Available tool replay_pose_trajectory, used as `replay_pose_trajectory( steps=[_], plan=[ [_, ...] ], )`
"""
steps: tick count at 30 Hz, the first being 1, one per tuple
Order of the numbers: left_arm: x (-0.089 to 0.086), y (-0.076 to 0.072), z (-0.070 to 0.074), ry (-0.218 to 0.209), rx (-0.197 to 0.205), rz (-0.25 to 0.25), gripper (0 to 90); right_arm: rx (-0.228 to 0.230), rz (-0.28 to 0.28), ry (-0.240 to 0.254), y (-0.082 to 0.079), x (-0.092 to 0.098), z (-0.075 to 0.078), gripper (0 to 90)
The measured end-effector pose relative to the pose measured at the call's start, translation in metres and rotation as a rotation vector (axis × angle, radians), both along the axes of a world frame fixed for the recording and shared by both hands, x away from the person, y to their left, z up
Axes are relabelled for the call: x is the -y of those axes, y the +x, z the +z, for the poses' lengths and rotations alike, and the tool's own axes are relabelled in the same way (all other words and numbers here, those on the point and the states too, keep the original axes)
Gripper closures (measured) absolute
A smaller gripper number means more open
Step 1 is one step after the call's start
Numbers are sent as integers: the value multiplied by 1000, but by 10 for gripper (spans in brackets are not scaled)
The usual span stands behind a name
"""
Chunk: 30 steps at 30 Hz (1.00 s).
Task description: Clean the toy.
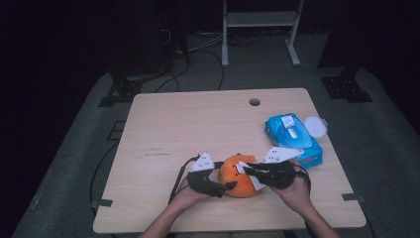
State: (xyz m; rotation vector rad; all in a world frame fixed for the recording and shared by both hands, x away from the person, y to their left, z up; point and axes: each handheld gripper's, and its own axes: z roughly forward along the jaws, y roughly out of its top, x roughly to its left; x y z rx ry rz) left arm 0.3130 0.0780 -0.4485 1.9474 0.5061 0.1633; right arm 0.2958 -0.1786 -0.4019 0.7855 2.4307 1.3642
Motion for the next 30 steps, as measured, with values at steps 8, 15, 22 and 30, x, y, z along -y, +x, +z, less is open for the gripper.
replay_pose_trajectory(
  steps=[8,15,22,30],
  plan=[
    [10,-14,4,91,164,-49,245,67,99,-29,-13,-31,12,808],
    [8,-8,3,33,63,-52,164,19,-18,-19,7,2,5,808],
    [11,-10,5,28,72,-41,218,7,82,-2,-9,-20,8,810],
    [7,-10,1,68,128,-51,269,75,16,-69,-3,-16,9,811]
  ],
)
